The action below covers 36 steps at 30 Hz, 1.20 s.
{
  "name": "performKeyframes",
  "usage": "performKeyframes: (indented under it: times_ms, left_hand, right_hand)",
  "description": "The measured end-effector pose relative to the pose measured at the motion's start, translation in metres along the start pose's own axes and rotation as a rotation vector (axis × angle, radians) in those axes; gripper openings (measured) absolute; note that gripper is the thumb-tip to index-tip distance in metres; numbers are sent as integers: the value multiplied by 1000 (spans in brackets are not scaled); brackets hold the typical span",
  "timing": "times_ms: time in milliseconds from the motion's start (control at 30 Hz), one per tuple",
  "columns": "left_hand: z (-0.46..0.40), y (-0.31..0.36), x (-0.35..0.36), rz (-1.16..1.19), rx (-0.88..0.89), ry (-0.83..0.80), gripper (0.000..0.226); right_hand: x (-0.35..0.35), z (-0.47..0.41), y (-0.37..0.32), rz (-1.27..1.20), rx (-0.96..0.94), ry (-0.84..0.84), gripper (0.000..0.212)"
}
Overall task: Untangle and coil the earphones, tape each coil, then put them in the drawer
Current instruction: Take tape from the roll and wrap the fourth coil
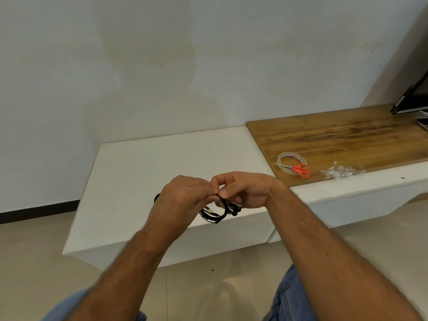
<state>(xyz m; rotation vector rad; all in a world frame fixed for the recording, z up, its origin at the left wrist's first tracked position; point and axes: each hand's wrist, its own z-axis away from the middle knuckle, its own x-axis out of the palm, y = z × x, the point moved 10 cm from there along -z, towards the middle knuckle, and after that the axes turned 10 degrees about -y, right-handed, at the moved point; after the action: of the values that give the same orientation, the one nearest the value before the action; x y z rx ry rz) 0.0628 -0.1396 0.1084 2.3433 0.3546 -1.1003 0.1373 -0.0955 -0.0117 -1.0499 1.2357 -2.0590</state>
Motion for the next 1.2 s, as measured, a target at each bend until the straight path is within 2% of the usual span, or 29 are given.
performKeyframes:
  times_ms: [133,233,333,433,533,700,900,1067,1200]
  left_hand:
    - [6,-16,8,35,-72,-24,16]
    - [6,-25,15,8,-132,-63,24]
    - [4,-27,19,39,-158,-94,23]
    - [5,-36,20,39,-247,-103,16]
    - [7,-47,23,-46,-347,-145,9]
    - [8,-53,16,-138,-412,-143,11]
    - [17,-69,20,-155,-579,-198,22]
    - [20,-77,20,-152,-606,-236,19]
    - [39,-108,11,18,-770,-220,9]
  right_hand:
    - [-5,1,-1,-5,-21,18,44]
    - [-13,3,-3,4,-44,56,45]
    - [-19,6,-6,20,-58,105,42]
    - [-27,10,-14,80,-101,203,22]
    - [-27,14,-27,256,-153,300,2]
    - [-24,16,-37,437,-130,386,10]
    - [-22,7,-38,619,-64,450,13]
    - [-18,-1,-33,597,-65,448,12]
    - [-23,1,-41,598,-129,609,16]
